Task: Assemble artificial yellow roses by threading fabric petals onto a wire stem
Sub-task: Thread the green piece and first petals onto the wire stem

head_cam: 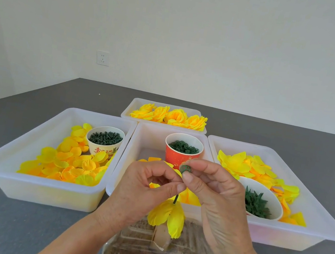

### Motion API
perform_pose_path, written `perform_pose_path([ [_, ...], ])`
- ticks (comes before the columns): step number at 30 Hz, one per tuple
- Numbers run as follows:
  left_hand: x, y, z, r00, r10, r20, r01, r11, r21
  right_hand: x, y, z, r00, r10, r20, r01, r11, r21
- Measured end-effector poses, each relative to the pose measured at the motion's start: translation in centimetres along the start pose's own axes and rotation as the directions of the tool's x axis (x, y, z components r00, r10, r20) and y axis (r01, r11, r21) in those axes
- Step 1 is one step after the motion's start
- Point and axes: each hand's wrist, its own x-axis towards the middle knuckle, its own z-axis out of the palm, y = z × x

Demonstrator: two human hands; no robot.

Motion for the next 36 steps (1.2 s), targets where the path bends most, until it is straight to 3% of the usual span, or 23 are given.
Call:
perform_pose_path([
  [26, 0.0, 0.0, 0.0, 1.000, 0.009, -0.008, -0.009, 1.000, 0.009, -0.5, 0.2, -0.2, 0.999, 0.036, -0.032, -0.037, 0.999, -0.018],
  [30, -0.2, -0.1, -0.2, 1.000, -0.015, -0.014, 0.016, 0.999, 0.043, -0.7, 0.1, -0.2, 0.998, 0.070, -0.004, -0.070, 0.997, -0.032],
  [36, -0.1, 0.1, -1.0, 0.988, -0.107, -0.115, 0.104, 0.994, -0.037, -0.9, 0.2, -0.7, 0.980, 0.193, 0.040, -0.187, 0.975, -0.119],
])
